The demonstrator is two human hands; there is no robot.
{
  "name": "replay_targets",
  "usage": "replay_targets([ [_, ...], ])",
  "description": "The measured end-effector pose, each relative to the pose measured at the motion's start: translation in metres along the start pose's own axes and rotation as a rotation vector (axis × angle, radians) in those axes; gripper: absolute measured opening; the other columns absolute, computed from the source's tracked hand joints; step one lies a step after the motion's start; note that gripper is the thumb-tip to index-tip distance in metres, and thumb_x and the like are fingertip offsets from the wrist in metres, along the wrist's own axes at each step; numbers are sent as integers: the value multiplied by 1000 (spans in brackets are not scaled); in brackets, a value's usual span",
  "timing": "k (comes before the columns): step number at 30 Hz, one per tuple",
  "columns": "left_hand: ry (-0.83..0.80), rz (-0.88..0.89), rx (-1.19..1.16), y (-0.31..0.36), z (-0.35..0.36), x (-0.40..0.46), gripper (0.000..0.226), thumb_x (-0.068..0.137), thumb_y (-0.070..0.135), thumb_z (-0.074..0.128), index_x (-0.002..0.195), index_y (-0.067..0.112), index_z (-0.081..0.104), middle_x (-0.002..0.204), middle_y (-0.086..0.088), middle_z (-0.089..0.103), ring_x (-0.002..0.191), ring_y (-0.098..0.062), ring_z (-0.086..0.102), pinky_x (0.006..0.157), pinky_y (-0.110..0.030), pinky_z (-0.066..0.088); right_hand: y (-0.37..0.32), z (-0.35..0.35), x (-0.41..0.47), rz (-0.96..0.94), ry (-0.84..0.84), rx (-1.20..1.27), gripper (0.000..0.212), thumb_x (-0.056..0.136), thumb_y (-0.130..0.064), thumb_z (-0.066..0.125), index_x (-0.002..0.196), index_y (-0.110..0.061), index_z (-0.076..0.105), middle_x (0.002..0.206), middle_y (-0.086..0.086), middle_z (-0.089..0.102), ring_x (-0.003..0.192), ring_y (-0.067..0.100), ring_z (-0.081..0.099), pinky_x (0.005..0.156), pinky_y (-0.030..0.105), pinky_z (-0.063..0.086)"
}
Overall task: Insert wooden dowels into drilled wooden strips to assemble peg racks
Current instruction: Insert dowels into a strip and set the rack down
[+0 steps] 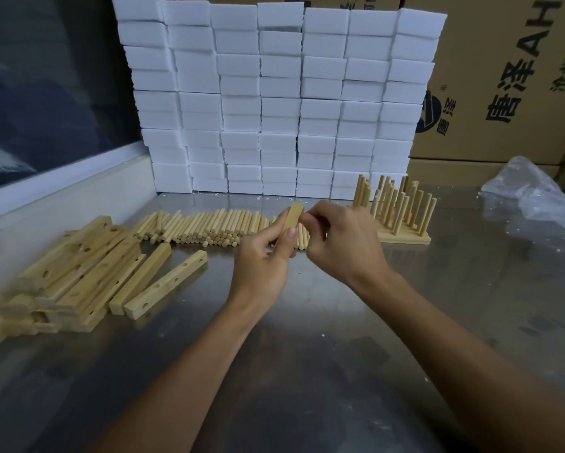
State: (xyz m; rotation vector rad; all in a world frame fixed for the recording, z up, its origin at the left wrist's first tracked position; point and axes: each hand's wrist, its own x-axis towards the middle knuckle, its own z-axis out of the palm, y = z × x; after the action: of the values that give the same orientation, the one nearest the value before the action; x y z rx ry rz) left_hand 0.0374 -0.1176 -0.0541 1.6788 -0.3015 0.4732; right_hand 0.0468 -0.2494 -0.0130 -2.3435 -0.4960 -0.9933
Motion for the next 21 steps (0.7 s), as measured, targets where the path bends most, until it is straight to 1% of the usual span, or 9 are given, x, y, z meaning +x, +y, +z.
replay_targets([
  [3, 20, 44, 21, -1, -1, -1, 38, 101, 17, 53, 139, 21, 56, 107, 27, 56, 45, -6, 43, 52, -19, 36, 1, -1, 9, 200, -94, 141, 24, 90, -20, 62, 72, -9, 72, 55, 10, 61, 53, 23, 56, 57, 34, 45],
  [4, 25, 55, 30, -1, -1, -1, 38, 101, 18, 53, 139, 23, 55, 103, 10, 32, 48, -12, 38, 54, -23, 36, 1, -3, 12, 278, -147, 208, 26, 91, -21, 61, 71, -9, 73, 58, 15, 62, 53, 20, 54, 57, 35, 47],
  [5, 25, 69, 36, -1, -1, -1, 38, 101, 18, 54, 138, 27, 54, 65, 12, 41, 49, -15, 35, 54, -24, 35, 2, -6, 14, 345, -192, 282, 28, 91, -22, 62, 69, -11, 74, 63, 19, 64, 54, 18, 52, 57, 34, 47],
  [6, 21, 79, 32, -1, 0, -1, 38, 101, 19, 54, 137, 31, 52, 82, 11, 28, 49, -12, 36, 54, -25, 34, 2, -9, 16, 398, -223, 342, 30, 92, -24, 62, 67, -14, 74, 68, 21, 65, 56, 16, 51, 57, 32, 45],
  [7, 14, 79, 17, -1, 1, -1, 38, 101, 19, 54, 135, 35, 50, 102, 7, 68, 48, -8, 38, 53, -24, 35, 3, -11, 16, 425, -239, 366, 31, 92, -25, 62, 66, -15, 74, 70, 21, 66, 57, 15, 51, 57, 29, 43],
  [8, 10, 67, -3, -1, 2, -1, 38, 101, 19, 55, 135, 36, 50, 69, 21, 68, 48, -6, 38, 52, -24, 35, 3, -12, 17, 422, -243, 361, 31, 93, -26, 62, 67, -14, 74, 70, 21, 67, 56, 14, 50, 57, 28, 43],
  [9, 9, 45, -32, -1, 2, 0, 38, 101, 20, 55, 135, 35, 51, 66, 23, 64, 47, -5, 38, 50, -23, 35, 3, -13, 17, 404, -234, 339, 31, 93, -27, 61, 69, -12, 74, 69, 19, 67, 54, 15, 51, 56, 29, 44],
  [15, 26, -162, -272, 1, -5, 0, 34, 100, 22, 56, 132, 32, 62, 70, 5, 63, 46, -15, 43, 39, -24, 33, -2, -12, 16, 279, -149, 333, 26, 93, -31, 62, 76, -16, 74, 66, 2, 72, 60, 18, 66, 61, 35, 54],
  [21, 173, -424, -575, -4, -17, 8, 20, 100, 19, 52, 112, 24, 68, 72, -4, 66, 44, -15, 49, 37, -23, 36, 13, -9, 18, 437, -79, 523, 35, 102, -36, 47, 91, -14, 71, 76, 0, 73, 62, 13, 69, 52, 18, 45],
])
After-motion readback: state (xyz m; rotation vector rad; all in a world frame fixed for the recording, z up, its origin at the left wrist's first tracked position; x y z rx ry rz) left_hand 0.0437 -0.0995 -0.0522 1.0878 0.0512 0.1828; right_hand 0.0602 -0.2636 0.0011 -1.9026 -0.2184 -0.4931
